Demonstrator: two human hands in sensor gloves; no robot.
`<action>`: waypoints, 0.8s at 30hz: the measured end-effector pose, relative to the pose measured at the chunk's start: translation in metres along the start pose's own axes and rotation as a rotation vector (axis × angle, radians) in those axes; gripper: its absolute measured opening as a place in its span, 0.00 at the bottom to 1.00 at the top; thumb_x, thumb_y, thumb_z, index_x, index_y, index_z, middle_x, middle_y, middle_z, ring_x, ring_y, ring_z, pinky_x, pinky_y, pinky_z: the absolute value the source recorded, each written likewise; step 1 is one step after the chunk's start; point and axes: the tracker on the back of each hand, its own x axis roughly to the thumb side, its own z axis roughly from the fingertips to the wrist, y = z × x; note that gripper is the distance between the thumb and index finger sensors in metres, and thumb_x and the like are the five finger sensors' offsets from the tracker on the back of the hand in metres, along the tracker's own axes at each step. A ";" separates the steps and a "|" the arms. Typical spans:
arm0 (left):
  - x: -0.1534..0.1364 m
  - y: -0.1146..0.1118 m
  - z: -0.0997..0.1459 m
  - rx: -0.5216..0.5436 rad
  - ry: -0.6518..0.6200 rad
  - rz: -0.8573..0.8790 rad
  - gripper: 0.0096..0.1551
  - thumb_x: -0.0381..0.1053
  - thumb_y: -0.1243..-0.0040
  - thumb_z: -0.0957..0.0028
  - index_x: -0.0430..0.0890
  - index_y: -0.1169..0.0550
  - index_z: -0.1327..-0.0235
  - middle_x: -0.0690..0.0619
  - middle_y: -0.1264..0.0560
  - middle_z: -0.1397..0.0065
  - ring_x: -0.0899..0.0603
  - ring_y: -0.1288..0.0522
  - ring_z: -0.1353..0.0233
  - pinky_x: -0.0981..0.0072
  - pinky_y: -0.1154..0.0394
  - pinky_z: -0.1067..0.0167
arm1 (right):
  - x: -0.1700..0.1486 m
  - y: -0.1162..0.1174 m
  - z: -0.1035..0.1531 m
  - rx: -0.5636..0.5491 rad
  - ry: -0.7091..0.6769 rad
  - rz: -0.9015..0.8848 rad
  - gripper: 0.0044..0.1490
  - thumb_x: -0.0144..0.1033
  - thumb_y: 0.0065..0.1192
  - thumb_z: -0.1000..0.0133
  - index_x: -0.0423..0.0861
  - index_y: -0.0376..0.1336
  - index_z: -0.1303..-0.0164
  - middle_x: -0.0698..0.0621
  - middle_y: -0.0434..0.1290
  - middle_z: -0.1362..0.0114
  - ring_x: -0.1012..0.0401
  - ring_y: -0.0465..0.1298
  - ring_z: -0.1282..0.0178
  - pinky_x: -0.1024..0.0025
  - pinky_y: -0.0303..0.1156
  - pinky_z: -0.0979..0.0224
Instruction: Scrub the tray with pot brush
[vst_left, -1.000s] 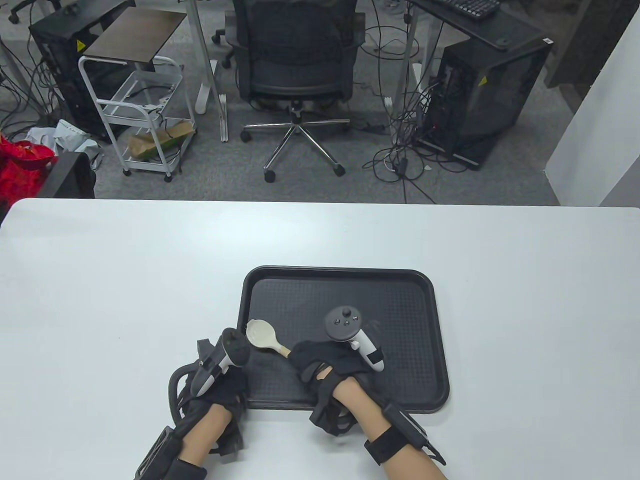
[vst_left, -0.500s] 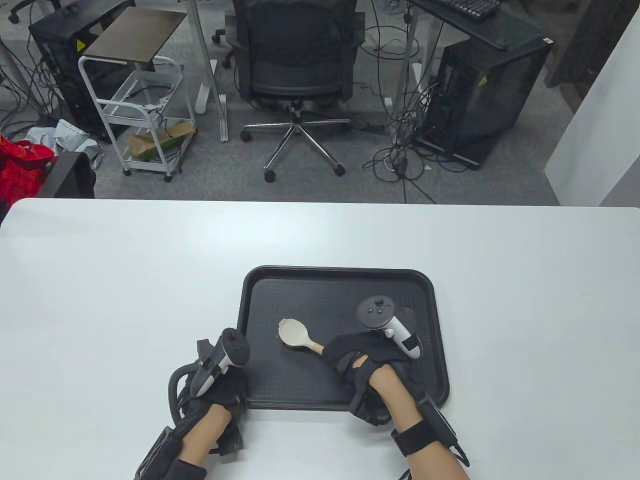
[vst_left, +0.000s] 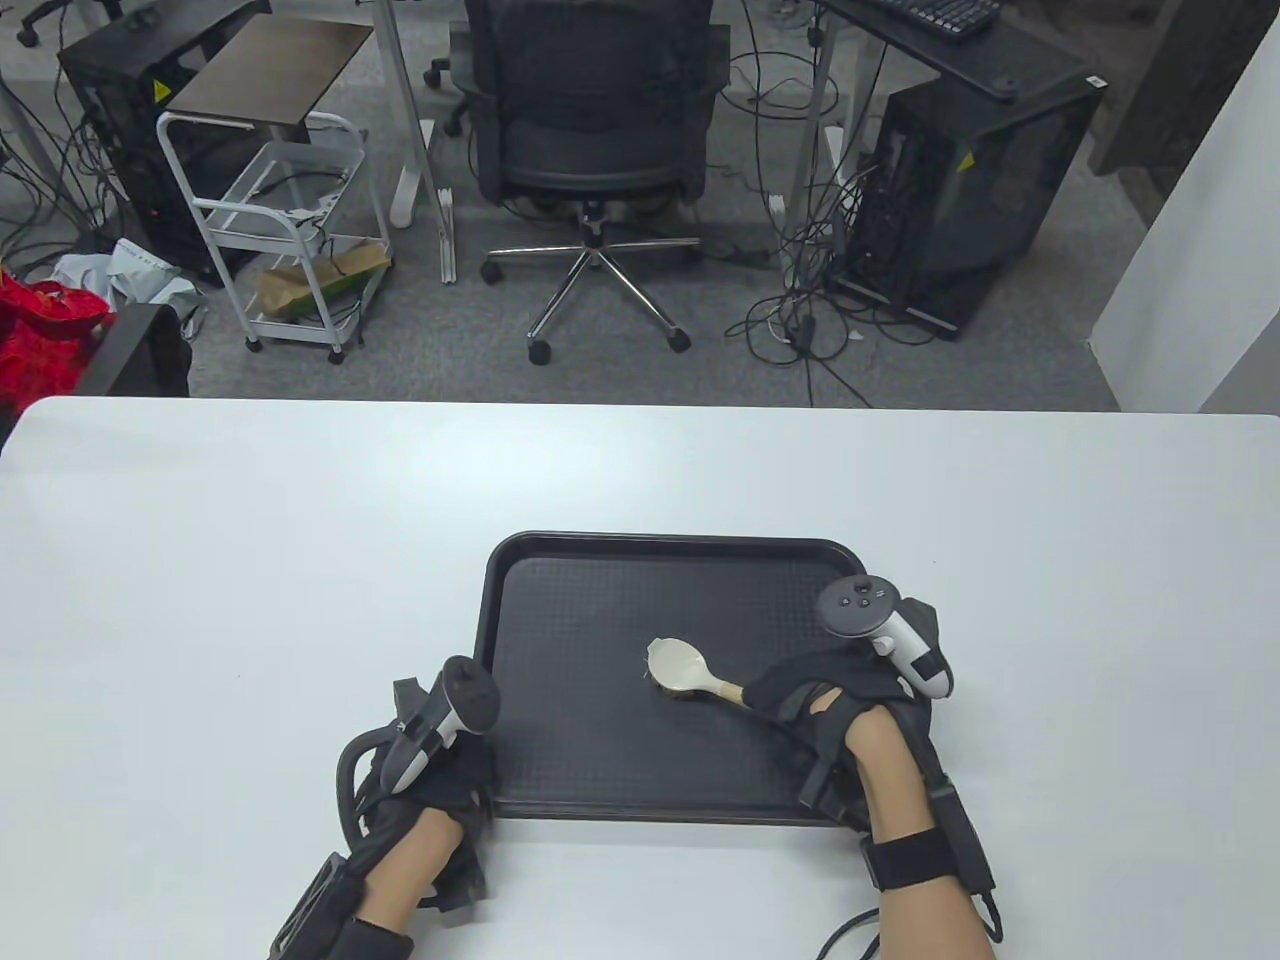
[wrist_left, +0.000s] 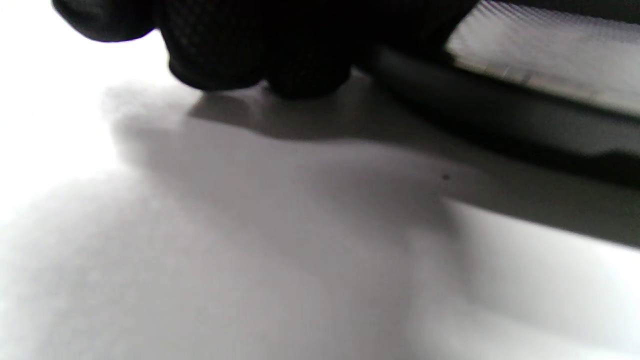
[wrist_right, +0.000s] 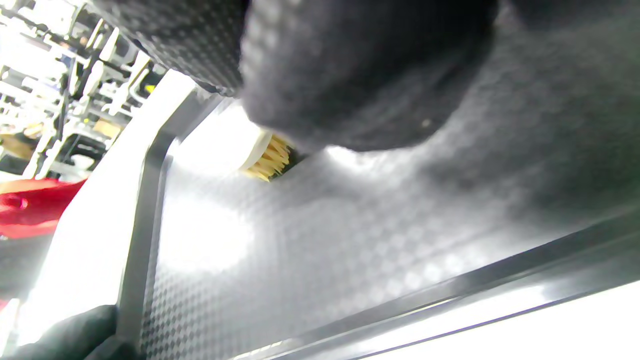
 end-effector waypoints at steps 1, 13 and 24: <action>0.000 0.000 0.000 0.000 0.000 -0.001 0.39 0.57 0.42 0.52 0.38 0.38 0.34 0.53 0.24 0.45 0.45 0.20 0.51 0.46 0.26 0.47 | -0.003 -0.003 0.001 -0.002 0.005 -0.007 0.34 0.44 0.69 0.45 0.35 0.66 0.37 0.41 0.81 0.56 0.56 0.83 0.82 0.61 0.79 0.81; 0.000 0.000 0.000 0.001 0.000 0.000 0.39 0.57 0.42 0.52 0.38 0.38 0.34 0.53 0.24 0.45 0.45 0.20 0.51 0.46 0.26 0.47 | -0.070 -0.050 0.027 -0.100 0.099 -0.152 0.33 0.42 0.74 0.47 0.34 0.71 0.40 0.39 0.82 0.58 0.53 0.82 0.83 0.59 0.78 0.81; 0.000 0.000 0.000 0.002 0.001 -0.001 0.39 0.57 0.42 0.52 0.38 0.38 0.34 0.53 0.24 0.45 0.45 0.20 0.51 0.46 0.26 0.47 | -0.107 -0.074 0.052 -0.188 0.162 -0.218 0.33 0.39 0.77 0.49 0.32 0.73 0.42 0.37 0.83 0.60 0.51 0.82 0.85 0.55 0.77 0.81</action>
